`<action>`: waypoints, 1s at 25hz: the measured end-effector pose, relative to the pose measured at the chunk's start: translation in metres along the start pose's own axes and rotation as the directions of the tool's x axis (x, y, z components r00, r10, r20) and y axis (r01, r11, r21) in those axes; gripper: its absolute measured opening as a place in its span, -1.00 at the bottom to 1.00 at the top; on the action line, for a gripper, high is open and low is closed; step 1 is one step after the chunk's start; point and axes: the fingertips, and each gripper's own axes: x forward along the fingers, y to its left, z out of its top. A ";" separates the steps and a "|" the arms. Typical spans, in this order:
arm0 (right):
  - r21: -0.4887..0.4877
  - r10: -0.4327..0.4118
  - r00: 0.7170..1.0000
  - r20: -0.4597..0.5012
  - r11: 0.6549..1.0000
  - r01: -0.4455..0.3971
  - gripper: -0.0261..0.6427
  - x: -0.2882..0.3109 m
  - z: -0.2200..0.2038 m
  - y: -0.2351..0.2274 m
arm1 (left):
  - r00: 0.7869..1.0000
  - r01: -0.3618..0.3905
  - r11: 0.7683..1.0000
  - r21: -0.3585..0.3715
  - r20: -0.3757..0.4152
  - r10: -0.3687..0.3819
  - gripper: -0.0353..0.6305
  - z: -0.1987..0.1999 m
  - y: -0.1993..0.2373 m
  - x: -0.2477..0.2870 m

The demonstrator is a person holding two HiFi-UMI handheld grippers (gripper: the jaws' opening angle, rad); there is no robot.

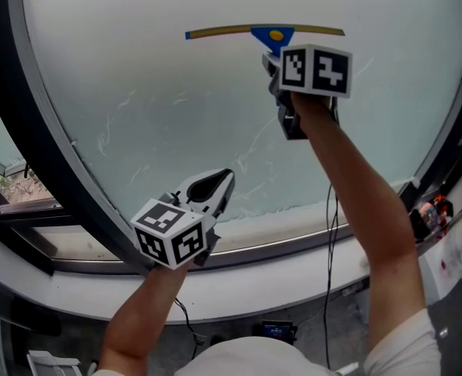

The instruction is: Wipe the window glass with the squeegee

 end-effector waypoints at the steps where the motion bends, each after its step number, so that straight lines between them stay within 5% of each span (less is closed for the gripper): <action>1: 0.000 -0.001 1.000 -0.002 1.000 0.001 -0.51 0.000 -0.003 -0.001 | 1.000 -0.002 1.000 -0.004 -0.002 0.002 -0.81 -0.002 0.001 0.000; 25: 0.013 -0.011 0.995 -0.095 1.000 0.012 -0.52 0.001 -0.097 -0.014 | 0.996 -0.040 0.995 -0.087 -0.077 0.034 -0.81 -0.059 0.009 -0.007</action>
